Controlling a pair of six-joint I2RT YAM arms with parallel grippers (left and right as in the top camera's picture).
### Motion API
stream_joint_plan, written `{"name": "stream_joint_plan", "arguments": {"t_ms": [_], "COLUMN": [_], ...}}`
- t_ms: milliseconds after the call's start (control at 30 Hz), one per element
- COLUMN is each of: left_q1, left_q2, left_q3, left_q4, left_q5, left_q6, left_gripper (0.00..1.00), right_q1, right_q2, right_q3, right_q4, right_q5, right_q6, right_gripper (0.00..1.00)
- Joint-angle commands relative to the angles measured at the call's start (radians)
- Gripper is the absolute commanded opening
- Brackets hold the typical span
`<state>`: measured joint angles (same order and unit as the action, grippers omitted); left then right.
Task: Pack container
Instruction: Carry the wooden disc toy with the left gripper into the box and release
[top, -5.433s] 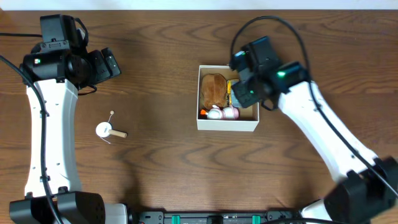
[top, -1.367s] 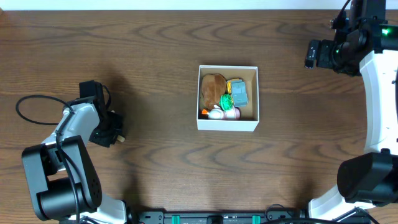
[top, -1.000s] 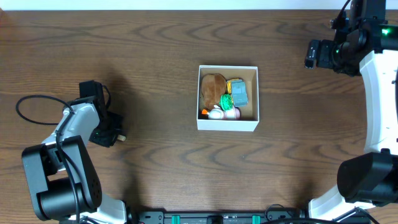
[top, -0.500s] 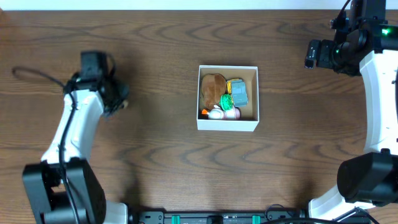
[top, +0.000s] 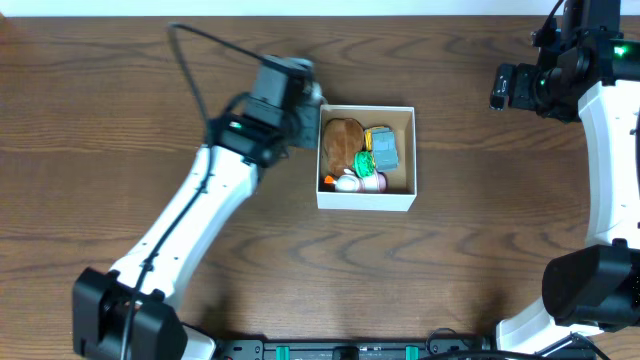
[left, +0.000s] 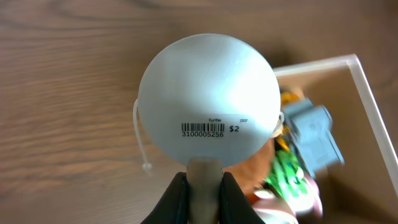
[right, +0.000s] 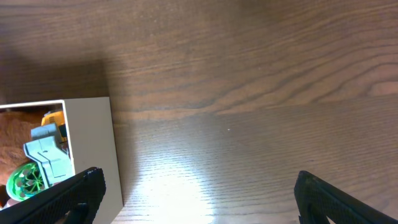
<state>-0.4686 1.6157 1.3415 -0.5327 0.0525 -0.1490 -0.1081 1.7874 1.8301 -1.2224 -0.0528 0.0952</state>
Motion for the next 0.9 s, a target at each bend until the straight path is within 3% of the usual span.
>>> {"name": "stream_joint_plan", "arguments": {"t_ms": [0,367,500,567,633,867], "left_q1": [-0.043,-0.096,-0.096,-0.096,-0.096,-0.096], "left_q2": [0.060,0.116,0.116,0.116,0.116,0.116], "left_q3": [0.011,0.011,0.011,0.011,0.011,0.011], "left_q4": [0.000,-0.008,-0.024,-0.035,-0.042,-0.042], "left_q5": [-0.004,0.002,0.011,0.011,0.011,0.011], "left_q6": [0.089,0.088,0.085,0.085,0.085,0.085], "left_gripper": [0.06,0.08,0.28,0.45,0.54,0.59], "right_q1": [0.001,0.001,0.001,0.001,0.001,0.001], "right_q2": [-0.002,-0.002,-0.002,-0.002,-0.002,-0.002], "right_q3": [0.009,0.009,0.009,0.009,0.009,0.009], "right_q4": [-0.001,-0.001,-0.001,-0.001,-0.001,0.000], "right_q5": [0.000,0.000,0.000,0.000,0.000,0.000], "right_q6": [-0.002,0.005,0.005,0.005,0.005,0.005], "right_gripper": [0.99,0.99,0.99,0.99,0.99,0.99]}}
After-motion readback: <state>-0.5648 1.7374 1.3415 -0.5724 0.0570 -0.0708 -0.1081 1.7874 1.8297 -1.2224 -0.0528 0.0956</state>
